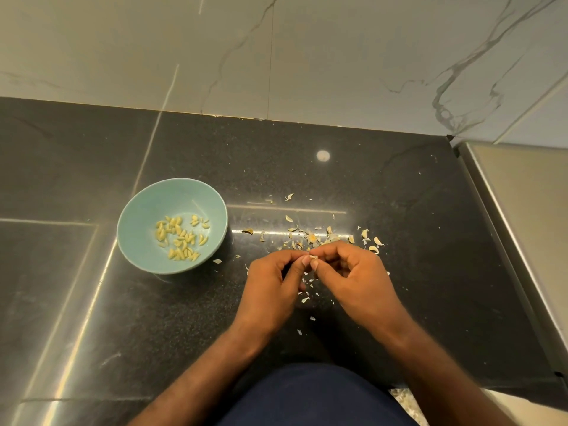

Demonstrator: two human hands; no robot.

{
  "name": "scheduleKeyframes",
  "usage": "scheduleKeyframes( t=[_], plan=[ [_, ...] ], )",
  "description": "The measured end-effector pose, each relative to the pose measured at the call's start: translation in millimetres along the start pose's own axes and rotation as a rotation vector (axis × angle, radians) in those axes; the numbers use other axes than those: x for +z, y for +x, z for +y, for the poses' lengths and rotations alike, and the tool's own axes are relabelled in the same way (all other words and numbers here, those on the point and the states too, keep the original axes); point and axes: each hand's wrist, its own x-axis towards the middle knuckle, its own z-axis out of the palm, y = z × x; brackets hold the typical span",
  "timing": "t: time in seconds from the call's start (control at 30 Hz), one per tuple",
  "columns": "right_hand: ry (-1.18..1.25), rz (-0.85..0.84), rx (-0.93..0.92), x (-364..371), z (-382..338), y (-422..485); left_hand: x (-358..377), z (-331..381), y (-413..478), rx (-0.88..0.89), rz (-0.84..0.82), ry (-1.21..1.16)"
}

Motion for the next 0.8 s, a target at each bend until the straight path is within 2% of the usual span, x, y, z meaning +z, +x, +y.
scheduleKeyframes(
  t=[0.2,0.3,0.63,0.8],
  plan=[
    [-0.001,0.097,-0.055,2.4,-3.2,-1.1,-0.6,-0.1,0.7,0.235,0.017,0.29],
    [0.036,0.112,-0.041,2.8,-4.3,-2.1,-2.3,0.8,0.9,0.272,0.012,0.346],
    [-0.002,0.122,-0.102,5.6,-4.0,-5.7,-2.9,5.0,-2.3,0.099,-0.008,0.008],
    [-0.046,0.106,-0.146,6.4,-3.9,-7.4,-2.5,10.0,-1.7,0.048,0.004,-0.032]
  ],
)
